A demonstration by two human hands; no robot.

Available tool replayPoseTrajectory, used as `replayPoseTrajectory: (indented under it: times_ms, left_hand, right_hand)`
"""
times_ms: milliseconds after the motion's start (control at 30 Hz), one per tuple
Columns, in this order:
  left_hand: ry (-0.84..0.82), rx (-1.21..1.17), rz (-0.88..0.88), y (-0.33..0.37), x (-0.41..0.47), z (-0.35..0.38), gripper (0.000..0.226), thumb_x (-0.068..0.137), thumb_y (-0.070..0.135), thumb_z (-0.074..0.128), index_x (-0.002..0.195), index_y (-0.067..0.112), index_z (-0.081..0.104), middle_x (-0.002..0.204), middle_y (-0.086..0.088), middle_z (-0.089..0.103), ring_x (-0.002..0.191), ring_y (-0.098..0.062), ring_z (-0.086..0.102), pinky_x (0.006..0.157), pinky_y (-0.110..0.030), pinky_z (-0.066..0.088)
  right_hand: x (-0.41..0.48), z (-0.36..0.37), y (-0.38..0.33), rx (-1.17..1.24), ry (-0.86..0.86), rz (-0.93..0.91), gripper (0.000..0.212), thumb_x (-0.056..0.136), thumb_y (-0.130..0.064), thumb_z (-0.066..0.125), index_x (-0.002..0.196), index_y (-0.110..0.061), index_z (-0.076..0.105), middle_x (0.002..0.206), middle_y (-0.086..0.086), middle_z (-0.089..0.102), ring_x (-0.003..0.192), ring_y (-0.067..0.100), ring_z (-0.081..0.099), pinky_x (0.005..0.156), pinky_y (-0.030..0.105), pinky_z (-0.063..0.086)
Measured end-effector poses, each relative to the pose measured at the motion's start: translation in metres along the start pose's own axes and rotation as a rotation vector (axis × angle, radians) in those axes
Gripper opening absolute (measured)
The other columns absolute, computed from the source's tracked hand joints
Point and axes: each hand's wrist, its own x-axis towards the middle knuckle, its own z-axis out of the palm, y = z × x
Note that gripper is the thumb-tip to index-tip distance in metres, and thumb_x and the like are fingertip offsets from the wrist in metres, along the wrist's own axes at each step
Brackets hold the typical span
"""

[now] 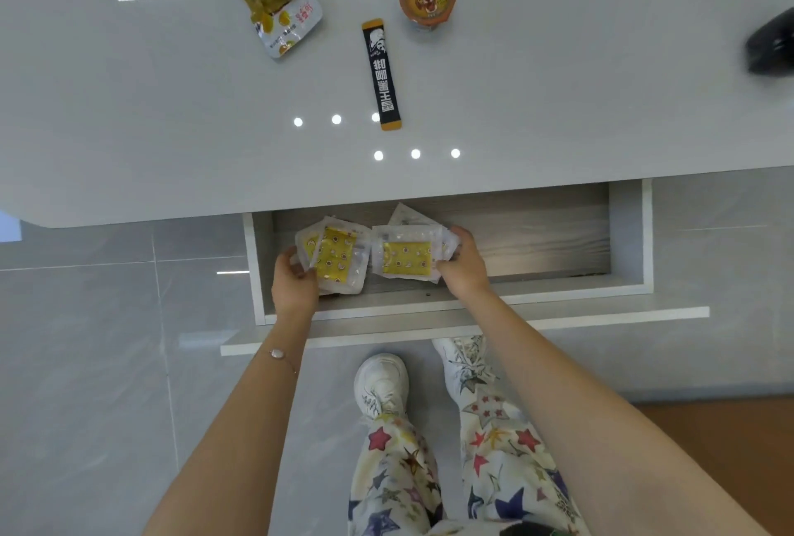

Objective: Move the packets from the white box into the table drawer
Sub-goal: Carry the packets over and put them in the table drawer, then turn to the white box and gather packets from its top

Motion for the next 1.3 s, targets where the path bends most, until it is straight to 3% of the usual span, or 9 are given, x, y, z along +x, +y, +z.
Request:
replayPoseTrajectory:
  times_ms: [133,200,467,633,800,933,1067,1233,1300]
  left_hand:
    - [-0.007,0.032,0.131,0.007,-0.013,-0.015,0.055,0.096,0.011,0.052,0.146,0.022,0.033,0.146,-0.006,0.044,0.131,-0.028,0.045,0.106,-0.043,0.042]
    - [-0.012,0.041,0.226,0.017,-0.029,-0.029,0.054,0.096,0.019,0.052,0.146,0.024,0.033,0.147,-0.002,0.043,0.132,-0.026,0.045,0.107,-0.047,0.042]
    - [0.139,0.419,0.552,0.081,-0.125,-0.133,0.057,0.096,0.042,0.05,0.147,0.021,0.035,0.15,-0.004,0.04,0.135,-0.026,0.039,0.11,-0.044,0.034]
    - [0.239,0.583,0.523,0.116,-0.203,-0.231,0.065,0.094,0.054,0.04,0.15,0.023,0.029,0.156,-0.009,0.028,0.141,-0.031,0.029,0.115,-0.048,0.021]
    - [0.381,0.516,0.421,0.12,-0.287,-0.323,0.074,0.087,0.062,0.03,0.15,0.023,0.026,0.155,-0.008,0.032,0.141,-0.03,0.029,0.115,-0.045,0.02]
    - [0.462,0.55,0.364,0.096,-0.342,-0.382,0.085,0.079,0.069,0.013,0.149,0.025,0.03,0.154,-0.007,0.033,0.14,-0.033,0.031,0.113,-0.048,0.023]
    - [0.637,0.437,0.313,0.055,-0.367,-0.449,0.072,0.084,0.063,0.029,0.14,0.022,0.049,0.142,-0.01,0.051,0.128,-0.039,0.049,0.103,-0.054,0.038]
    - [0.703,0.258,0.13,-0.037,-0.383,-0.53,0.085,0.079,0.07,0.015,0.148,0.024,0.035,0.152,-0.008,0.036,0.14,-0.035,0.031,0.113,-0.05,0.023]
    - [0.732,0.21,0.024,-0.083,-0.389,-0.562,0.092,0.074,0.073,0.005,0.151,0.027,0.027,0.156,-0.005,0.028,0.144,-0.032,0.023,0.116,-0.047,0.017]
  right_hand:
    - [-0.012,-0.004,-0.011,-0.13,-0.01,-0.085,0.05,0.082,-0.005,0.064,0.127,-0.018,0.047,0.114,0.001,0.058,0.103,0.016,0.057,0.089,0.034,0.052]
    - [-0.011,-0.005,-0.007,-0.291,-0.021,-0.177,0.055,0.076,-0.023,0.067,0.128,-0.026,0.049,0.119,0.003,0.06,0.108,0.02,0.058,0.093,0.042,0.052]
    - [-0.139,-0.033,-0.131,-1.007,-0.041,-0.595,0.06,0.089,-0.044,0.048,0.145,-0.027,0.034,0.142,0.002,0.043,0.132,0.025,0.037,0.106,0.041,0.033]
    - [-0.24,-0.056,-0.228,-1.227,-0.018,-0.747,0.091,0.072,-0.07,0.005,0.153,-0.031,0.011,0.158,0.008,0.022,0.146,0.031,0.014,0.117,0.049,0.011]
    - [-0.341,-0.05,-0.309,-1.35,-0.024,-0.92,0.083,0.079,-0.068,0.011,0.153,-0.033,0.004,0.159,0.008,0.02,0.146,0.031,0.013,0.116,0.049,0.012]
    - [-0.421,-0.01,-0.349,-1.345,-0.084,-1.13,0.074,0.092,-0.058,0.039,0.153,-0.032,0.006,0.156,0.006,0.026,0.144,0.03,0.02,0.114,0.047,0.017]
    - [-0.496,0.062,-0.37,-1.384,-0.184,-1.352,0.072,0.092,-0.059,0.034,0.153,-0.031,0.007,0.155,0.003,0.028,0.142,0.028,0.024,0.112,0.042,0.023]
    - [-0.576,0.172,-0.366,-1.462,-0.345,-1.54,0.078,0.087,-0.064,0.039,0.152,-0.032,0.012,0.15,-0.001,0.033,0.139,0.022,0.028,0.11,0.035,0.025]
    - [-0.607,0.219,-0.355,-1.495,-0.398,-1.585,0.089,0.075,-0.076,0.023,0.152,-0.032,0.014,0.149,-0.002,0.035,0.138,0.02,0.03,0.109,0.034,0.026]
